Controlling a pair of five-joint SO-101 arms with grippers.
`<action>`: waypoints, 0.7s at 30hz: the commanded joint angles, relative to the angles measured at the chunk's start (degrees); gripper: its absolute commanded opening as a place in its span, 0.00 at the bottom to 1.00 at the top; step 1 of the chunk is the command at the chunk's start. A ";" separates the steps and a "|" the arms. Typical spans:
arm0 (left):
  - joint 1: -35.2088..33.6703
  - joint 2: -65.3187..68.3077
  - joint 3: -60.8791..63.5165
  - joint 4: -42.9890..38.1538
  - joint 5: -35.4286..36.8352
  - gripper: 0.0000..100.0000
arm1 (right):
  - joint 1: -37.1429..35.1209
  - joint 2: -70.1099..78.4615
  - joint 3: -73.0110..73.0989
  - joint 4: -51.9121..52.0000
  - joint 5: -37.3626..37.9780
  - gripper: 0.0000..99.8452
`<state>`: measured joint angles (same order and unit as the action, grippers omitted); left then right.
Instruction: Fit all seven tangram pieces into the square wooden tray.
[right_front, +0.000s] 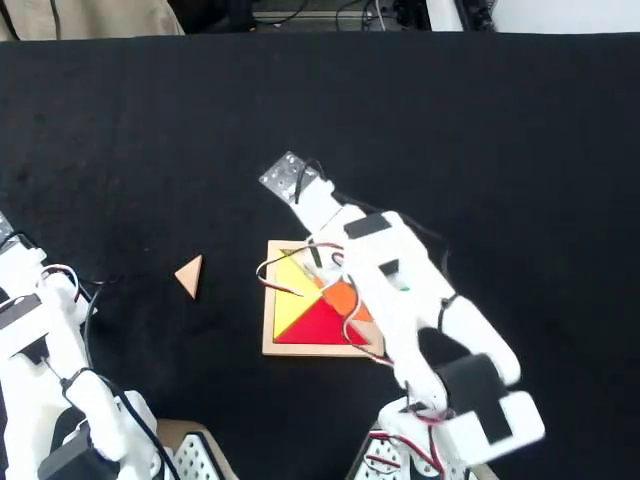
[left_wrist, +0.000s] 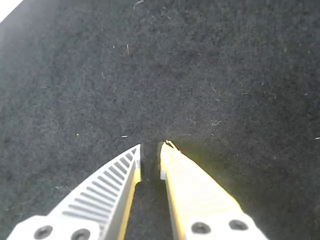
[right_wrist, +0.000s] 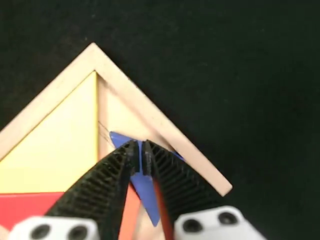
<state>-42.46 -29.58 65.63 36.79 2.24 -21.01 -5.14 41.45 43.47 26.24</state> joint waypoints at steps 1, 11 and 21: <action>0.75 -0.62 -0.57 -0.79 0.18 0.08 | -0.44 1.36 -3.56 -1.05 -0.53 0.02; 0.75 -0.62 -0.57 -0.79 0.18 0.08 | 5.54 1.36 -3.30 -1.14 -0.18 0.02; 0.75 -0.62 -0.57 -0.79 0.18 0.08 | 8.62 -2.42 -2.68 0.44 0.26 0.02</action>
<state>-42.46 -29.58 65.63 36.79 2.24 -11.96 -3.82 41.10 43.03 26.86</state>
